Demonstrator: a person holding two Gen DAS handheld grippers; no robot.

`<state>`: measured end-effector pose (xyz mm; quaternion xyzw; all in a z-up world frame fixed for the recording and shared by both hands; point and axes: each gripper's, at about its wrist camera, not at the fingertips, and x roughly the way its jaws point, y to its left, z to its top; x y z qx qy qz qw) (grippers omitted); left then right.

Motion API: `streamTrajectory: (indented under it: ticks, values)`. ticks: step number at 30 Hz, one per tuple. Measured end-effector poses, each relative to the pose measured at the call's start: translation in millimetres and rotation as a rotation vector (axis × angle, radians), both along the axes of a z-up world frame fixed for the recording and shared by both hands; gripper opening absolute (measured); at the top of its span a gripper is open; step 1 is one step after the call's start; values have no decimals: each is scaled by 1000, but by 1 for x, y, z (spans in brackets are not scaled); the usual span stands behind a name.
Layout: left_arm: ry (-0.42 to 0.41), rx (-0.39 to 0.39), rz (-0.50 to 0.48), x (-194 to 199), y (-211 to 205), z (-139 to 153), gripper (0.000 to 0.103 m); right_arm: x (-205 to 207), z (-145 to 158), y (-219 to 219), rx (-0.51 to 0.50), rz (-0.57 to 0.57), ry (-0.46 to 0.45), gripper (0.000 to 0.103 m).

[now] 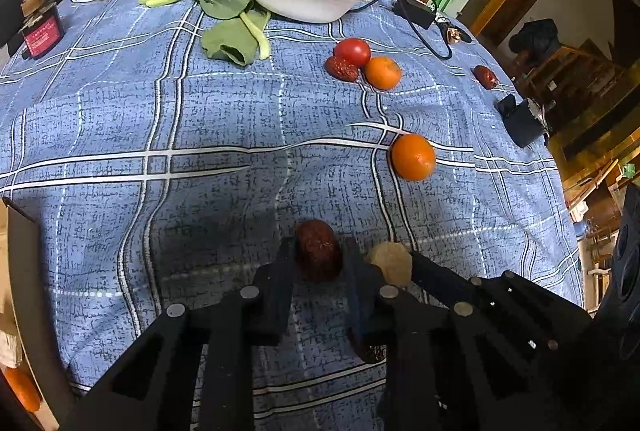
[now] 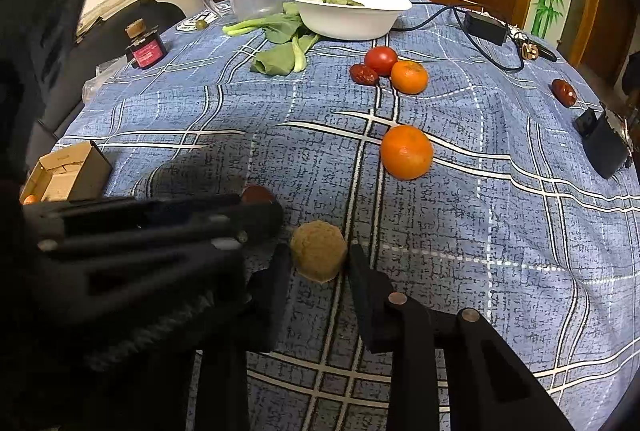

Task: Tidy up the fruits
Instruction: 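Grasp the red date with the left tool while the right tool grasps a round pastry, then carry the red date and round pastry into the cardboard box and release both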

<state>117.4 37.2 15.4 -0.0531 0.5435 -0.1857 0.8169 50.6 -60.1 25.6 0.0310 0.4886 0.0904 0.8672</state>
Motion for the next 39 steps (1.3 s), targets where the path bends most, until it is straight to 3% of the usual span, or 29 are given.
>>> streamTrajectory:
  ticks: [6, 12, 17, 21, 29, 32, 39]
  values:
    - [-12, -35, 45, -7, 16, 12, 22, -13, 12, -15, 36, -31, -4, 31]
    - [-58, -86, 105, -37, 46, 45, 22, -38, 37, -15, 89, -16, -23, 31]
    - [-98, -92, 184, -78, 95, 74, 22, -62, 59, 15, 160, 49, -33, 31]
    - [-121, -29, 271, -115, 147, 86, 22, -78, 69, 61, 230, 147, -12, 32]
    - [0, 50, 471, -179, 261, 54, 22, -107, 59, 167, 273, 379, 92, 32]
    - [37, 74, 503, -187, 282, 40, 22, -115, 50, 198, 250, 436, 115, 32]
    - [74, 113, 480, -188, 292, 24, 22, -125, 31, 241, 148, 492, 111, 32]
